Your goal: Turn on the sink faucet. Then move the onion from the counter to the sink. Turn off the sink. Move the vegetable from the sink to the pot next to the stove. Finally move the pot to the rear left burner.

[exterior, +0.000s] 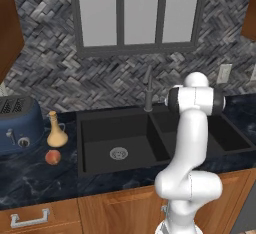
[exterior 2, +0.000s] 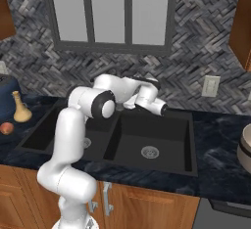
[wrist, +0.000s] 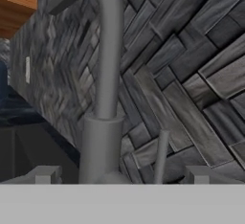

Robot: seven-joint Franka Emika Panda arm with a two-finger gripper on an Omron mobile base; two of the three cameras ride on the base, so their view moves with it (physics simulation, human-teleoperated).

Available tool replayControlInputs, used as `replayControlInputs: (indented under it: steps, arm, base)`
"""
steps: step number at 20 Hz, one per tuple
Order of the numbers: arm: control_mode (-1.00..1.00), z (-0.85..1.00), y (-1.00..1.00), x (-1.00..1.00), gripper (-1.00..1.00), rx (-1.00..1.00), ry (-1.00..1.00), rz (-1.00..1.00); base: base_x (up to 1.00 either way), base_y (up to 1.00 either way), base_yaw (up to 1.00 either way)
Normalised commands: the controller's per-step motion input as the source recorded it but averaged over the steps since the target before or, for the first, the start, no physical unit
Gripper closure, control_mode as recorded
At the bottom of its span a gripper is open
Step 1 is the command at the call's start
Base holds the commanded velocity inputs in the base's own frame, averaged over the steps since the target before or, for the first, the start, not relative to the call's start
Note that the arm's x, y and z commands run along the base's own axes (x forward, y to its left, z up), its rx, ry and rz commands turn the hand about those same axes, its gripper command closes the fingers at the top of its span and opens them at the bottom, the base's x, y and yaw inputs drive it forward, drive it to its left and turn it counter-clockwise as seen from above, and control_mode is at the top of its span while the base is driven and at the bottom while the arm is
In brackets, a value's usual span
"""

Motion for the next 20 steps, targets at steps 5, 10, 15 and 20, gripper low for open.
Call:
replayControlInputs:
  steps: [5,10,15,20]
  arm:
    - [-1.00,0.00,0.00,0.21,-1.00,0.00,0.00,0.00]
    - [-1.00,-0.02,0.00,0.21,-1.00,0.00,0.00,0.00]
    - [-1.00,-0.04,0.00,0.19,-1.00,0.00,0.00,0.00]
    - [-1.00,-0.07,0.00,0.19,-1.00,0.00,0.00,0.00]
  base:
    - [0.00,0.00,0.00]
    - [0.00,0.00,0.00]
    - [0.00,0.00,0.00]
    - [0.00,0.00,0.00]
